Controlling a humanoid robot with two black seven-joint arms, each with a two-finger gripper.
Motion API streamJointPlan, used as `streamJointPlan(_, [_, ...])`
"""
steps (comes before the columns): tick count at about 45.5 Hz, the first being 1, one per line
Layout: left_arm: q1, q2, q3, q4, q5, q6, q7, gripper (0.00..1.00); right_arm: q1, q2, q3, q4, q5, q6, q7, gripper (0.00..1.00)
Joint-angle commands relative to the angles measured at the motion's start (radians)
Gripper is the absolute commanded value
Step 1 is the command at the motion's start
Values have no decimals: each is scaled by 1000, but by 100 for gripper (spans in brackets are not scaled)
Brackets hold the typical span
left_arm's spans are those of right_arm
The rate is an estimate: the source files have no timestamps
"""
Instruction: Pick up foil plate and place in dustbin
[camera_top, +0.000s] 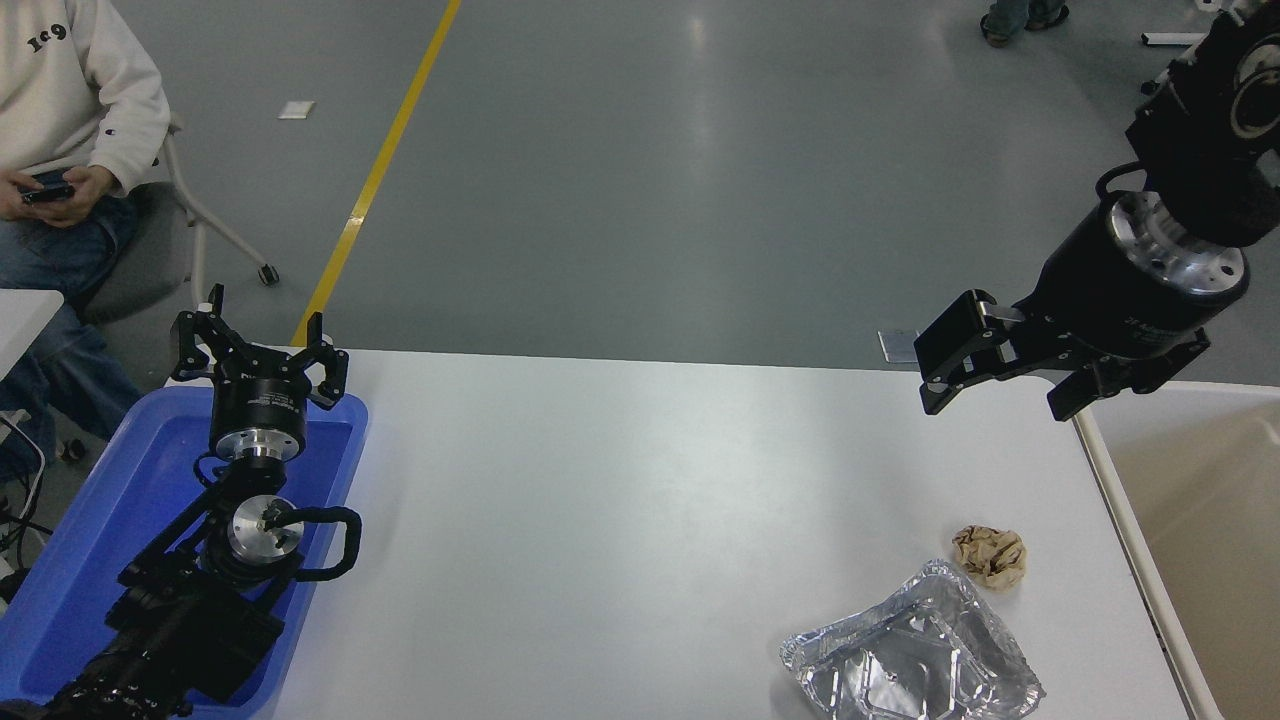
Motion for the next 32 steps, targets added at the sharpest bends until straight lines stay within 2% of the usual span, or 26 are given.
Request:
streamJointPlan(1, [0, -2, -2, 0, 1, 0, 0, 99, -2, -1, 2, -2, 1, 0, 0, 100])
streamJointPlan(25, [0, 0, 0, 0, -1, 0, 0, 99, -4, -12, 14, -5, -3, 0, 0, 100])
streamJointPlan(32, [0, 0, 0, 0, 1, 0, 0, 99, -6, -84, 7, 1, -32, 0, 0, 100])
